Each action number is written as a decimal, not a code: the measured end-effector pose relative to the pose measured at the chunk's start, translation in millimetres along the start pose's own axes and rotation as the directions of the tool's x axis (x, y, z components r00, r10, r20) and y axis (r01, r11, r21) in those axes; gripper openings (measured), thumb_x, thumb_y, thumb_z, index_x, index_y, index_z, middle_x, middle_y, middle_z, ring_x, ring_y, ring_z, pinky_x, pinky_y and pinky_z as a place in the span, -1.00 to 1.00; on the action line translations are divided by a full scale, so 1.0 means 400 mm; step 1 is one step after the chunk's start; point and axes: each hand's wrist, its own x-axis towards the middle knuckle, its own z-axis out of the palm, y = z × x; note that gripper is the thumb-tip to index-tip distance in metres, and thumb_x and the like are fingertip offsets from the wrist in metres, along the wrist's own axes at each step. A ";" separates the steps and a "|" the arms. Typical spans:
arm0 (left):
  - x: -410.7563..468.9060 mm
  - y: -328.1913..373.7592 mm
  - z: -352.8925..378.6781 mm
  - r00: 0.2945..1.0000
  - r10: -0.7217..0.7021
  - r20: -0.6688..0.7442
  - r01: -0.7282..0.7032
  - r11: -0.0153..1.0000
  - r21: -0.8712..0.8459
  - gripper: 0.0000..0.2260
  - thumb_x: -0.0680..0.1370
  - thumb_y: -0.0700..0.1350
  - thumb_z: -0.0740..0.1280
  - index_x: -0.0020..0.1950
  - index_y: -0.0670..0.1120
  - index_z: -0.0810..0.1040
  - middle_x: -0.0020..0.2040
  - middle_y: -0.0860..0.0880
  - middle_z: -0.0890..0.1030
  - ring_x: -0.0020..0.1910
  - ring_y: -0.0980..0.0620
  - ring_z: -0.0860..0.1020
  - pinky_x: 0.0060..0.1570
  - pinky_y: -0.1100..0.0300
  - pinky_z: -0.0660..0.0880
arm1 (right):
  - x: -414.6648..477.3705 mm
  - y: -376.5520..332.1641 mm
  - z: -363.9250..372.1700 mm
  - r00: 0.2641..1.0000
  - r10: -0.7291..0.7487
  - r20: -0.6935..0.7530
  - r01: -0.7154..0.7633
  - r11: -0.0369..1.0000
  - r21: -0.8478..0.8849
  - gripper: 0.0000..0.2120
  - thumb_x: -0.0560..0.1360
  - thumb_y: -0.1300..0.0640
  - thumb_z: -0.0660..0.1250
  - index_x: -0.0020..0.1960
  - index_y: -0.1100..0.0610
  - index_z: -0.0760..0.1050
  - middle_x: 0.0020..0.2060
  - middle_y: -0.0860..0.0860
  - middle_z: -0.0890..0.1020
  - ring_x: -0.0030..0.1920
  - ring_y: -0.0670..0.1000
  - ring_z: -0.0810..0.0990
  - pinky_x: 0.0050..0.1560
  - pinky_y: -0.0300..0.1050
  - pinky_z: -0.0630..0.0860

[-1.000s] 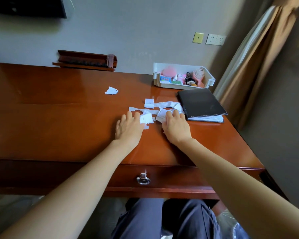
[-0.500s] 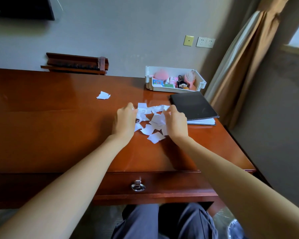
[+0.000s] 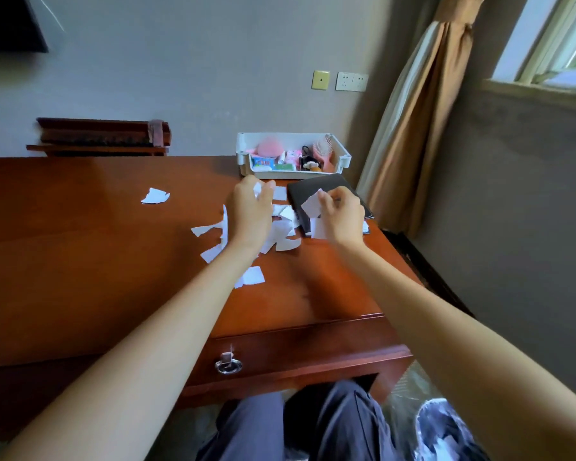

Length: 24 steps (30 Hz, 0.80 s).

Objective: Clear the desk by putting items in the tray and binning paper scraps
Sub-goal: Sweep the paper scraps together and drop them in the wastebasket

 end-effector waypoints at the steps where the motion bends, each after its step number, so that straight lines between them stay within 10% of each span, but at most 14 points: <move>1: -0.015 0.022 0.025 1.000 -0.005 0.018 0.006 0.999 -0.042 -0.77 0.59 -0.13 0.23 -0.23 -0.20 0.42 -0.28 -0.18 0.51 -0.26 -0.05 0.45 -0.25 0.14 0.34 | 0.000 0.008 -0.028 0.999 0.000 -0.033 0.001 1.000 0.009 -0.76 0.59 0.12 0.20 -0.05 0.30 0.51 -0.13 0.19 0.59 -0.14 0.07 0.46 -0.26 -0.24 0.20; 12: -0.316 0.230 0.479 0.899 0.002 0.438 0.143 0.944 -0.297 -0.72 0.56 -0.14 0.23 -0.36 -0.08 0.36 -0.47 -0.04 0.47 -0.47 -0.10 0.43 -0.48 0.19 0.36 | -0.055 0.316 -0.452 0.889 0.129 -0.439 -0.166 0.985 -0.046 -0.73 0.60 0.09 0.17 -0.04 0.31 0.46 -0.22 0.05 0.54 -0.19 0.03 0.46 -0.29 -0.21 0.21; 17: -0.494 0.235 0.702 0.783 0.004 0.622 0.167 0.962 -0.215 -0.79 0.54 -0.12 0.22 -0.19 -0.23 0.49 -0.19 -0.28 0.62 -0.23 -0.28 0.57 -0.19 -0.05 0.53 | -0.116 0.533 -0.603 0.823 0.228 -0.520 -0.328 0.939 -0.106 -0.75 0.60 0.10 0.17 -0.07 0.29 0.44 -0.28 0.04 0.51 -0.23 0.06 0.43 -0.35 -0.19 0.15; 24: -0.643 0.106 0.960 0.602 -0.226 0.765 0.306 0.951 0.040 -0.82 0.58 -0.17 0.19 -0.19 -0.22 0.42 -0.35 -0.13 0.48 -0.50 -0.07 0.38 -0.55 0.23 0.35 | -0.177 0.845 -0.660 0.755 0.457 -0.471 -0.573 0.808 -0.135 -0.77 0.60 0.10 0.16 -0.08 0.26 0.44 -0.26 0.06 0.51 -0.21 0.06 0.43 -0.26 -0.19 0.21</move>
